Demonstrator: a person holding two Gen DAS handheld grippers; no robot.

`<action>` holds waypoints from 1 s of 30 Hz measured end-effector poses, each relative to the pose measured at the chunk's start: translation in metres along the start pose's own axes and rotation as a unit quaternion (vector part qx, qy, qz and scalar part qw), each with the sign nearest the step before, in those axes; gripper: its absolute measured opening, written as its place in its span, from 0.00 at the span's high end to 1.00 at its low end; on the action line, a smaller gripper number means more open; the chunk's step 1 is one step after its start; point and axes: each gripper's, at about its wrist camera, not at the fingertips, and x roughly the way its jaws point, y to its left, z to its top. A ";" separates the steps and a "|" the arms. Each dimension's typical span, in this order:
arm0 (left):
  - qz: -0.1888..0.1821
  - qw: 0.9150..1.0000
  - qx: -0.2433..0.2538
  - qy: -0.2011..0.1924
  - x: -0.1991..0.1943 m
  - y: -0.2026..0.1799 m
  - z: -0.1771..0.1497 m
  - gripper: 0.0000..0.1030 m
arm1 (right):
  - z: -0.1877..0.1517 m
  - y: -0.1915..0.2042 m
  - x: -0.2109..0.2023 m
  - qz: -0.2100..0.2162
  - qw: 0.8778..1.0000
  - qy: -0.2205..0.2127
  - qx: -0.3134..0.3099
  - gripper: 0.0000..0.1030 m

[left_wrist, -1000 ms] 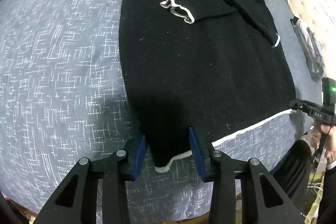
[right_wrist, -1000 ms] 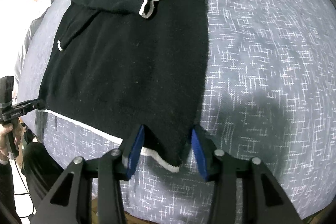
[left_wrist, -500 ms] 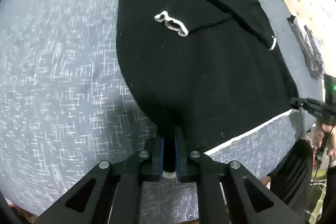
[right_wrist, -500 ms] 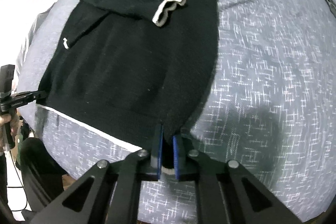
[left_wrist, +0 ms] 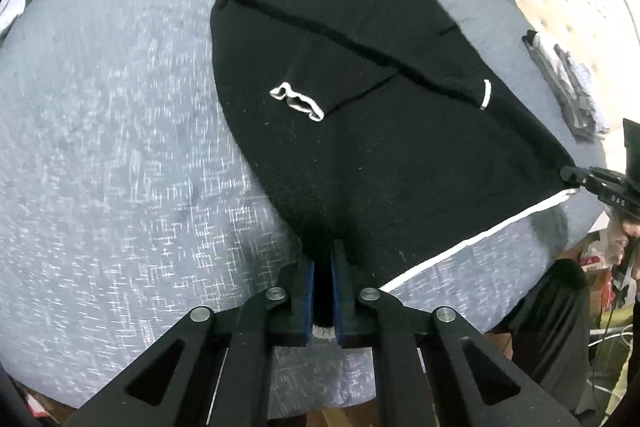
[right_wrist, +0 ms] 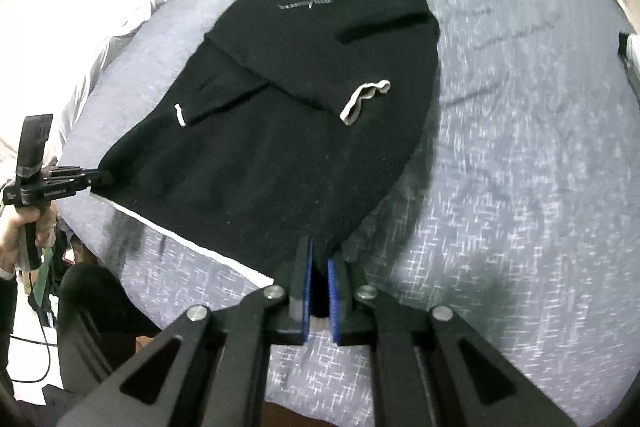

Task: Fold clothes
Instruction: 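Lift the hem with both tools and fold it toward the collar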

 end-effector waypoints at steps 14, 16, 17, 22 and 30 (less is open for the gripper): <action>-0.002 0.999 0.019 -0.033 -0.058 -0.007 0.001 0.94 | 0.006 0.022 -0.055 0.004 0.998 -0.050 -0.024 0.95; -0.003 0.999 0.019 -0.034 -0.060 -0.006 -0.002 0.94 | 0.006 0.026 -0.061 0.004 0.998 -0.054 -0.029 0.95; -0.002 0.999 0.020 -0.035 -0.062 -0.006 -0.004 0.94 | 0.005 0.028 -0.063 0.005 0.998 -0.054 -0.032 0.95; -0.003 0.999 0.037 -0.040 -0.077 -0.017 -0.016 0.94 | 0.000 0.038 -0.072 0.007 0.997 -0.053 -0.048 0.95; -0.019 0.997 0.047 -0.062 -0.110 -0.024 -0.035 0.94 | -0.012 0.057 -0.107 0.021 0.994 -0.074 -0.073 0.95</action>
